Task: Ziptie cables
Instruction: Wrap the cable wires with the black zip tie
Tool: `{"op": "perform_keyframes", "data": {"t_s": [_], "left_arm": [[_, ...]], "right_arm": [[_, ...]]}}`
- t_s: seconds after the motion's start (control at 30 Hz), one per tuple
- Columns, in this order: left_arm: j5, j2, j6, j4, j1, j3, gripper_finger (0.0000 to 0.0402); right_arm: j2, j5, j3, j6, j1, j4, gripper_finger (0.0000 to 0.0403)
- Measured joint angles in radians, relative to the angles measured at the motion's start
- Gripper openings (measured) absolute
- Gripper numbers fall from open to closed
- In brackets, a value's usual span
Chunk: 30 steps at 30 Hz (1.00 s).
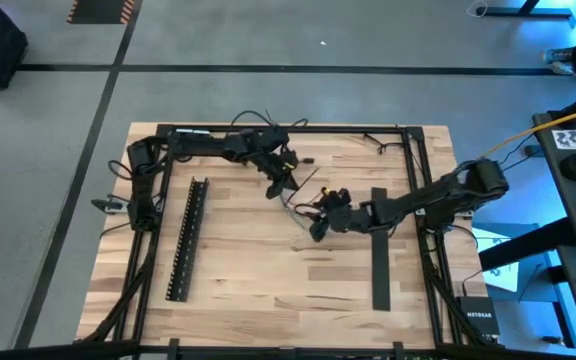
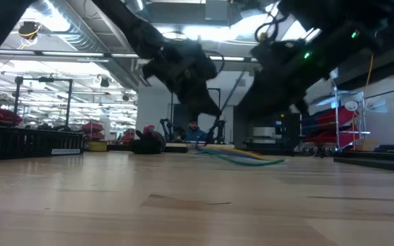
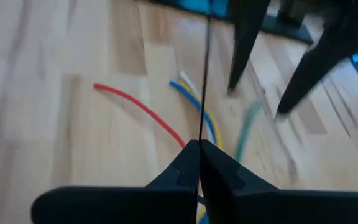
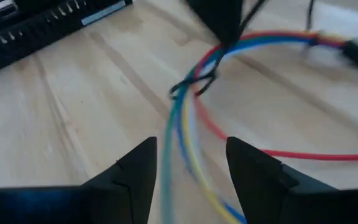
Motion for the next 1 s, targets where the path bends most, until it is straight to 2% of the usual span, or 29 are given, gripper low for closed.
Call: {"op": "perform_keyframes", "data": {"t_s": [0.23, 0.43, 0.7, 0.83, 1.0], "left_arm": [[-0.008, -0.063, -0.016, -0.021, 0.0, 0.0, 0.0], [0.0, -0.063, -0.016, -0.022, 0.0, 0.0, 0.0], [0.0, -0.063, -0.005, -0.022, 0.0, 0.0, 0.0], [0.0, -0.063, -0.001, -0.02, 0.0, 0.0, 0.0], [0.0, -0.063, -0.001, -0.019, 0.0, 0.0, 0.0]], "right_arm": [[0.184, 0.05, 0.0, 0.046, -0.032, 0.35, 0.0186], [0.229, 0.112, -0.001, 0.016, -0.101, 0.395, 0.0186], [0.23, 0.012, 0.0, -0.231, -0.155, 0.437, 0.0186], [0.23, -0.086, 0.0, -0.268, -0.165, 0.484, 0.0186], [0.23, -0.082, 0.0, -0.266, -0.167, 0.501, 0.0185]]}}
